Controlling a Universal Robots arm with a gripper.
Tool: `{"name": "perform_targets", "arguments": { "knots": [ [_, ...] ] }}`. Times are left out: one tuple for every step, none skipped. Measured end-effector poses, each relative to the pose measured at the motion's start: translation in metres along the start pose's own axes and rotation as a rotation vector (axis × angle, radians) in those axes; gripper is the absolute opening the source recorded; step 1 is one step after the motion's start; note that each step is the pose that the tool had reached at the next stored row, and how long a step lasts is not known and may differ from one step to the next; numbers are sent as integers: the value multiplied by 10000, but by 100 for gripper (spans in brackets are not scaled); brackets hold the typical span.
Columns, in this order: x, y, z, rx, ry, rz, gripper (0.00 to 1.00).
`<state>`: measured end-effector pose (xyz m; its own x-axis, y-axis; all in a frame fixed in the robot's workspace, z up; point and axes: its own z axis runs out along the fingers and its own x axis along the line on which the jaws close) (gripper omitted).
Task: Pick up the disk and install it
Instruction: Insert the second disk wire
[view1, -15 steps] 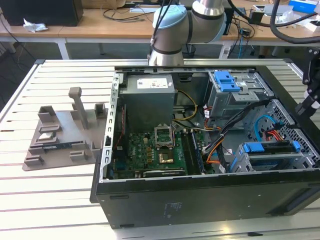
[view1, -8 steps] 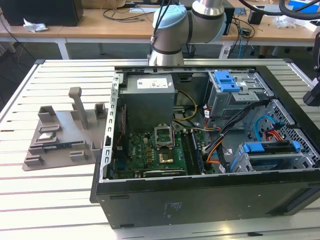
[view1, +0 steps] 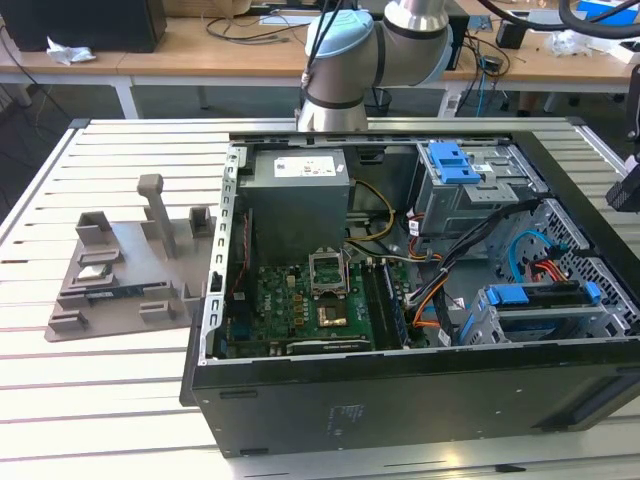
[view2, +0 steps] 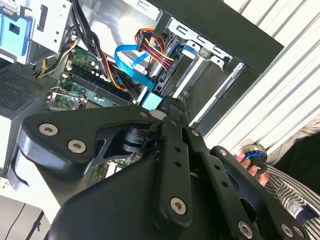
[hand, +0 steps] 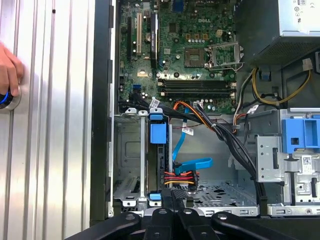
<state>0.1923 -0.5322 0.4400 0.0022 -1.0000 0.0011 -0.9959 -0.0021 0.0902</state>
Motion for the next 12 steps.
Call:
{"name": "perform_targets", "arguments": {
  "knots": [
    [0, 0, -1, 0, -1, 0, 11],
    [0, 0, 1, 1, 2, 0, 11],
    [0, -3, 47, 0, 1, -1, 11],
    [0, -1, 80, 0, 2, -1, 11],
    [-1, 6, 122, 0, -2, 0, 11],
    [-2, 9, 141, 0, -1, 0, 11],
    [-3, 13, 159, 0, -1, 0, 11],
    [-10, 21, 181, 0, 1, 0, 11],
    [-19, 26, 200, 1, 1, -1, 11],
    [-33, 33, 225, 0, 0, -2, 11],
    [-44, 40, 243, 0, -1, -1, 11],
    [-60, 50, 272, 0, 1, -2, 11]
  ]
}}
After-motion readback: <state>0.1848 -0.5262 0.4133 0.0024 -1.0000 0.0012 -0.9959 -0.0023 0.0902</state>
